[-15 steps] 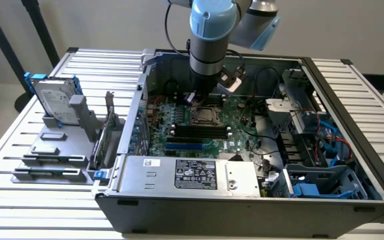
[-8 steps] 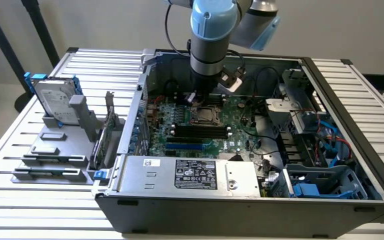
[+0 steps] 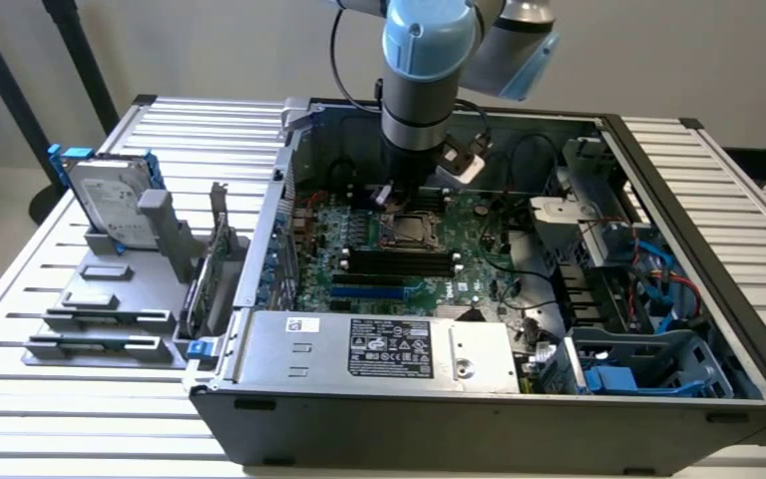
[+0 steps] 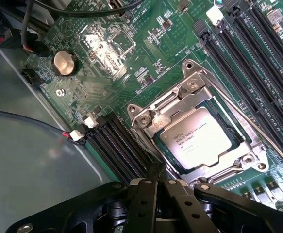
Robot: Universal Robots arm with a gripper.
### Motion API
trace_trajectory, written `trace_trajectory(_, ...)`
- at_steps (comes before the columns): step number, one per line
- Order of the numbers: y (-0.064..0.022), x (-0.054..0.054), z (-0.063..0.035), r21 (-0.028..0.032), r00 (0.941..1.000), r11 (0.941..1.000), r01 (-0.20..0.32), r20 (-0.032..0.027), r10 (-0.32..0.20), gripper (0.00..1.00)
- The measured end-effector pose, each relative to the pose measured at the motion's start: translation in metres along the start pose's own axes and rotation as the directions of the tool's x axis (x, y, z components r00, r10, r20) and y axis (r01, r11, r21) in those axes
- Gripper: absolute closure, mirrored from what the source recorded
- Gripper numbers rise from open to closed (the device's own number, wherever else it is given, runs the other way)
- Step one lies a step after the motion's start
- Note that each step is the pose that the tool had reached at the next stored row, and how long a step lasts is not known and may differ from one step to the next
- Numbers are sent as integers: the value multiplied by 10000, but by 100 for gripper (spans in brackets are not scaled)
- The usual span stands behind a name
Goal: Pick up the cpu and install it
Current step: 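Install the first cpu locking lever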
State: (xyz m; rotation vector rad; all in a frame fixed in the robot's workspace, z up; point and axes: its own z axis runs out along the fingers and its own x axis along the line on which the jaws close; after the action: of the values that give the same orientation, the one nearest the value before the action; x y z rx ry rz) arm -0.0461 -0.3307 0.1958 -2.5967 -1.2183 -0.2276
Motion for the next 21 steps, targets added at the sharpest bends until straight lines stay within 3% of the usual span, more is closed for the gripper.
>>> trace_trajectory(12,-15,21,9,-48,10000,10000,-74,18,74,89)
trace_trajectory(21,-12,24,9,-97,9999,9999,-83,74,84,89)
